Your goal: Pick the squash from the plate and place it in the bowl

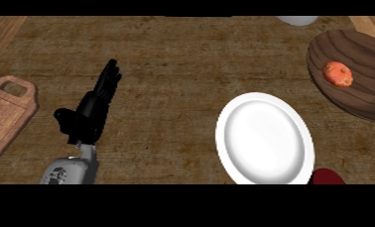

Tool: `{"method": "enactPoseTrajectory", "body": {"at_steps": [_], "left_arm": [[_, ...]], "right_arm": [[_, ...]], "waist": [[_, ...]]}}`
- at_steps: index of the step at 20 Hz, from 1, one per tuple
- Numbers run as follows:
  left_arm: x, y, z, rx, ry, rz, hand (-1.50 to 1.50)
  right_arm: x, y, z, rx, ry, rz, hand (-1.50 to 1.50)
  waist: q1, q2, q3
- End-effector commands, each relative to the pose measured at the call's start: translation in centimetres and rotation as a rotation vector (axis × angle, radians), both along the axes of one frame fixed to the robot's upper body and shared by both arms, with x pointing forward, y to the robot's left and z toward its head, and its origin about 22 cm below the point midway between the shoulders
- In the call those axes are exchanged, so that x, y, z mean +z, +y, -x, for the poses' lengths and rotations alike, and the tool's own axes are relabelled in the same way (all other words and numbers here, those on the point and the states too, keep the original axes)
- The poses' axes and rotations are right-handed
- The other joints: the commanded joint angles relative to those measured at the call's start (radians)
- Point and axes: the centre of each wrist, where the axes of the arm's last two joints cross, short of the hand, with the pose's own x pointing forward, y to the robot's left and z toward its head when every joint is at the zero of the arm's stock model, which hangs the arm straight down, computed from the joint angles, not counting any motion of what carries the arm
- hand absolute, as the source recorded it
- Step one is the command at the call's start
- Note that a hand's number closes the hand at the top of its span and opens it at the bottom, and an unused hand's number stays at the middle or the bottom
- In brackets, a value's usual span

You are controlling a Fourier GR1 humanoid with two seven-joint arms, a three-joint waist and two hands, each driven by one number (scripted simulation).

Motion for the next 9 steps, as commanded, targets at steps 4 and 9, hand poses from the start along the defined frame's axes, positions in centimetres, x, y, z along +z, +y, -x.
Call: {"method": "enactPoseTrajectory", "body": {"at_steps": [4,9], "left_arm": [[-1.1,1.8,-0.4,0.0,0.004,0.008,0.0],[-0.2,-0.1,-1.2,0.002,-0.005,-0.014,0.0]], "right_arm": [[-2.3,-1.7,3.3,0.127,-0.031,-0.055,-1.5],[-2.9,-2.0,4.1,0.127,-0.019,-0.035,-1.5]], "waist": [[-0.003,0.004,0.001],[-0.002,0.002,0.002]]}}
